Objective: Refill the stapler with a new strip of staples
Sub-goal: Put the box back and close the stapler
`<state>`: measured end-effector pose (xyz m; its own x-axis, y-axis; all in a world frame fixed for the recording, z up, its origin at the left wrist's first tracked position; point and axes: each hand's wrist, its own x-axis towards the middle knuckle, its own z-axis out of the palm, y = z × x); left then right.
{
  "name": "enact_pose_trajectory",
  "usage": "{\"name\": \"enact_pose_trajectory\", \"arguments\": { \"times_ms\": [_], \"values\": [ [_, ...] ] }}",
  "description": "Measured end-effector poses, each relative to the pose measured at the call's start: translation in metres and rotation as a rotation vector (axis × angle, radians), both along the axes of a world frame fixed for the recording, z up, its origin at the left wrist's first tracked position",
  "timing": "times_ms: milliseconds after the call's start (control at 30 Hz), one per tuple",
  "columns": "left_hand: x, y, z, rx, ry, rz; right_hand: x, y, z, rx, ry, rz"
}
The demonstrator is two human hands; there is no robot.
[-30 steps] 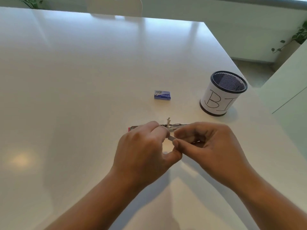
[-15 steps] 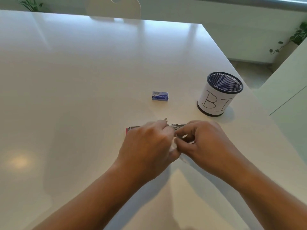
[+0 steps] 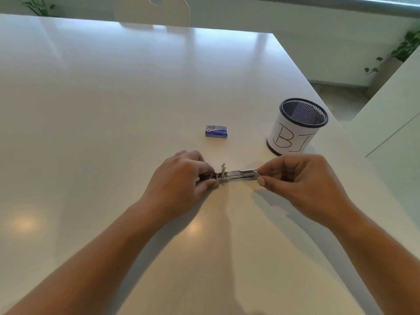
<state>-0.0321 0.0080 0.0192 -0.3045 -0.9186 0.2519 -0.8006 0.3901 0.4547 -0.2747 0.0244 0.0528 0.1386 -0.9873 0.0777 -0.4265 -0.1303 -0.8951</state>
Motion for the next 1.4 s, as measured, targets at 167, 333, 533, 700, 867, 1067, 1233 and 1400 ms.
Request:
{"name": "enact_pose_trajectory", "arguments": {
  "times_ms": [167,333,533,700,867,1067,1233,1400],
  "values": [
    [0.006,0.025,0.000,0.044,0.060,-0.075,-0.004,0.006,-0.006,0.012,-0.032,0.076],
    [0.005,0.049,-0.002,0.069,0.085,-0.126,0.000,0.010,-0.013,-0.062,0.078,0.202],
    [0.005,0.052,-0.001,0.083,0.123,-0.134,0.005,0.018,-0.024,-0.094,0.076,0.274],
    [0.005,0.053,-0.002,0.092,0.167,-0.126,0.003,0.021,-0.027,-0.129,0.129,0.256],
    [0.004,0.055,-0.003,0.100,0.186,-0.105,0.003,0.019,-0.025,-0.172,0.173,0.326],
    [0.005,0.055,-0.003,0.112,0.185,-0.100,0.005,0.019,-0.022,-0.237,0.228,0.369],
    [0.004,0.055,-0.003,0.119,0.184,-0.102,0.007,0.019,-0.020,-0.278,0.307,0.373],
    [0.004,0.055,-0.003,0.117,0.188,-0.101,0.007,0.018,-0.019,-0.281,0.325,0.372]
  ]
}}
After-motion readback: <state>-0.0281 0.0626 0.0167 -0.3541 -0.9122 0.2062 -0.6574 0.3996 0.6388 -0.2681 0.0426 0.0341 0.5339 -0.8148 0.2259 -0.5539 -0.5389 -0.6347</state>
